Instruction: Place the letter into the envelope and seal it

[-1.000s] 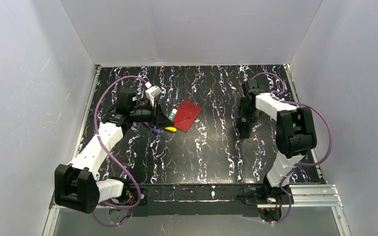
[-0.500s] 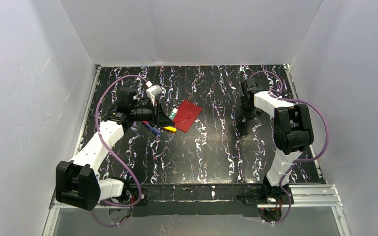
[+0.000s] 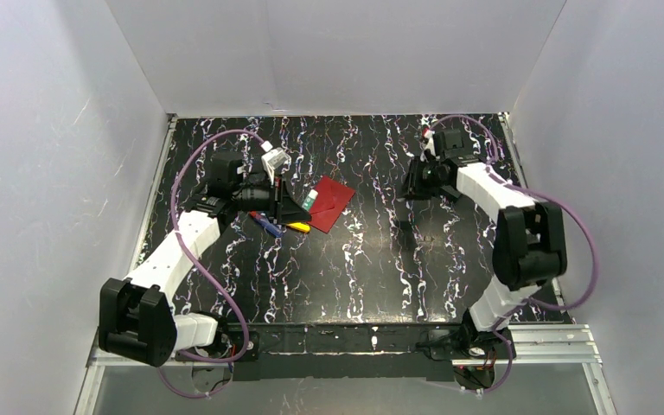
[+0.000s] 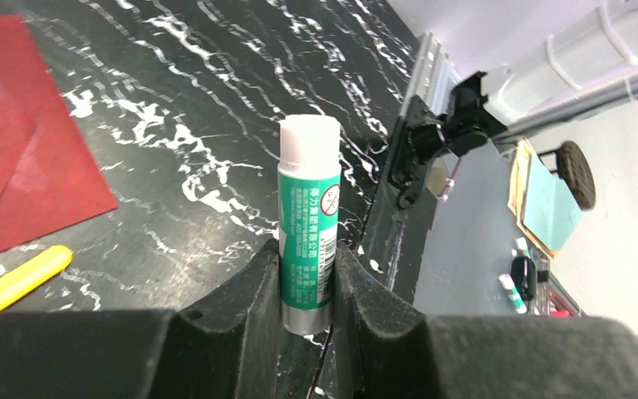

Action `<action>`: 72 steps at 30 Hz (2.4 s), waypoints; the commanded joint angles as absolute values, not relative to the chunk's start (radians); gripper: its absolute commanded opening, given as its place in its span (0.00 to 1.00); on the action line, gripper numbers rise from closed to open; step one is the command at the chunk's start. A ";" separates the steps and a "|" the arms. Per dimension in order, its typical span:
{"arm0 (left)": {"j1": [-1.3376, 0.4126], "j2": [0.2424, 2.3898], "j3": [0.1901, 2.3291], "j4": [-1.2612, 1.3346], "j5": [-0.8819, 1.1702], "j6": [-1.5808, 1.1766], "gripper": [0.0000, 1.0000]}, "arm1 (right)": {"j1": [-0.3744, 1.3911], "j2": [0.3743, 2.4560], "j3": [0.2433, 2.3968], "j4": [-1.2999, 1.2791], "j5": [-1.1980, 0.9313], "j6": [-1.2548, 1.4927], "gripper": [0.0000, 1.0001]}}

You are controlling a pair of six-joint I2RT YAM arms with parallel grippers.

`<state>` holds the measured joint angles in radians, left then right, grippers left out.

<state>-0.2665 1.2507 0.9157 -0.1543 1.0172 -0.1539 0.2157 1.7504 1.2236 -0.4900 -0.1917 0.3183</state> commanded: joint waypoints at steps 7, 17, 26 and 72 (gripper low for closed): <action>-0.337 1.261 0.975 -0.090 1.239 -0.116 0.00 | 0.369 1.430 1.076 0.240 -0.906 0.864 0.15; -0.359 1.279 1.003 -0.010 1.151 -0.225 0.00 | 0.526 1.374 1.117 0.209 -0.788 0.789 0.15; -0.380 1.268 0.992 0.051 1.107 -0.280 0.00 | 0.561 1.386 1.116 0.265 -0.776 0.836 0.15; -0.413 1.383 1.268 -0.615 1.044 0.440 0.00 | 0.654 1.644 1.414 -0.529 -0.936 0.280 0.01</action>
